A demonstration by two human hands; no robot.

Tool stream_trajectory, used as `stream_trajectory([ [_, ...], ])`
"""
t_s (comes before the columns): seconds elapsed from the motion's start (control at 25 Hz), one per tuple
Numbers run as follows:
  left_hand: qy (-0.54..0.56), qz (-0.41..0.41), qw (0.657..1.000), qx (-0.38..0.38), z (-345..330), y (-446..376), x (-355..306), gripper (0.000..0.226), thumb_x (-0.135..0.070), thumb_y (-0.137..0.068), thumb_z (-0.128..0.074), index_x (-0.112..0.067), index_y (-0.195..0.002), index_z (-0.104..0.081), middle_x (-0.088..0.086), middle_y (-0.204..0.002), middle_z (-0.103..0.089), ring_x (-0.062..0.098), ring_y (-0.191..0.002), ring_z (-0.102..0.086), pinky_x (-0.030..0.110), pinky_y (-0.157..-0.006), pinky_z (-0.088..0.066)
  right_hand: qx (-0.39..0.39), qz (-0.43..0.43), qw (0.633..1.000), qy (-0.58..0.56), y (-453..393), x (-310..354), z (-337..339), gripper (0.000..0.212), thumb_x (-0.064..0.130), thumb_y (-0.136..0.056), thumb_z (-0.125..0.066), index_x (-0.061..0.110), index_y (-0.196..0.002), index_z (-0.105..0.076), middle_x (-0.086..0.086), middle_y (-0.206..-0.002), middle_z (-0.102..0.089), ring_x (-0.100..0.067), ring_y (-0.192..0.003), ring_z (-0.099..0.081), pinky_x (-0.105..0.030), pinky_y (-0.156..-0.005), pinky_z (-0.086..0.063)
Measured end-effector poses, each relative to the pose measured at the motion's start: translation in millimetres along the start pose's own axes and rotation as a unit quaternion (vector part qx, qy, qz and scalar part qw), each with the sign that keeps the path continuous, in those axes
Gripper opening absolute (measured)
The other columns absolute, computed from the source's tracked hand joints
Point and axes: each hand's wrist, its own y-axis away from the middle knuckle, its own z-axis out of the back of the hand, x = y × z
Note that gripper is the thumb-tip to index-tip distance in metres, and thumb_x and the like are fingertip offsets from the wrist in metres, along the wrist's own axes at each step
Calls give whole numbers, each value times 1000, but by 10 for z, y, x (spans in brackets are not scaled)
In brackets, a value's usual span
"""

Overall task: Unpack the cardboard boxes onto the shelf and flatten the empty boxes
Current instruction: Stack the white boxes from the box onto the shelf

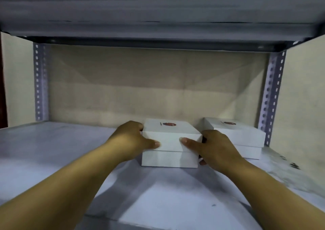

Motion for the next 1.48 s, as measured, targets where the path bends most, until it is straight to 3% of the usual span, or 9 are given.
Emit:
stream_trajectory([
  [0.28,-90,-7,994,-61,-230,-329,-107,38,-34,-70,-83,-7,-90,-65,6,-89,-66,20,-80,-60,24,-58,-41,-79,25,989,124,-82,-158,60,30,40,-87,-67,18,-77,-51,2,-71,-57,-18,-73,-58,-20,-55,-37],
  [0.36,-99,-19,992,-78,-277,-415,-123,42,-32,-71,-83,-6,-97,-64,6,-100,-65,23,-89,-60,23,-64,-43,-98,33,985,138,-106,-188,58,23,34,-87,-68,13,-89,-58,5,-74,-57,-18,-76,-56,-17,-53,-34],
  [0.48,-88,-44,989,-114,-418,-461,-122,52,-30,-73,-82,-5,-114,-60,6,-112,-63,22,-99,-58,23,-79,-44,-144,46,977,147,-145,-240,70,38,25,-86,-69,10,-119,-59,1,-93,-64,-21,-91,-59,-24,-69,-41],
  [0.68,-28,-85,985,-146,-542,-425,22,43,-20,-77,-79,-13,-115,-61,0,-105,-64,18,-94,-61,25,-79,-47,-185,94,955,210,-169,-313,108,41,20,-88,-67,26,-128,-58,2,-118,-52,-22,-112,-49,-33,-89,-47],
  [0.8,-56,-134,975,-171,-474,-400,110,36,-12,-85,-70,-16,-120,-64,1,-117,-64,16,-103,-60,22,-86,-43,-184,131,933,279,-174,-349,96,38,22,-90,-64,28,-127,-61,4,-122,-52,-24,-111,-40,-34,-90,-44],
  [0.96,-110,-161,971,-136,-516,-399,164,42,-15,-93,-59,-17,-134,-54,-1,-134,-54,17,-120,-52,20,-102,-36,-194,150,909,337,-159,-338,111,33,17,-91,-61,23,-123,-65,5,-123,-59,-27,-105,-42,-36,-83,-41],
  [1.16,-187,-187,961,-84,-569,-403,124,55,-18,-99,-47,-18,-150,-27,-5,-154,-29,17,-139,-30,21,-109,-24,-140,83,905,394,-163,-311,80,51,20,-94,-49,25,-144,-37,7,-143,-32,-26,-118,-29,-34,-88,-29],
  [1.32,-229,-177,956,-42,-606,-438,149,63,-18,-100,-41,-24,-153,-7,-13,-157,-14,20,-138,-18,27,-110,-25,-92,33,914,393,-183,-357,49,67,20,-93,-44,24,-152,-13,4,-149,-15,-29,-119,-26,-35,-84,-21],
  [1.48,-229,-146,962,4,-627,-503,209,70,-16,-99,-37,-31,-152,6,-14,-158,-3,19,-137,-12,26,-109,-22,-66,16,923,379,-195,-392,31,72,22,-94,-45,23,-153,-3,3,-152,-6,-30,-121,-24,-36,-87,-22],
])
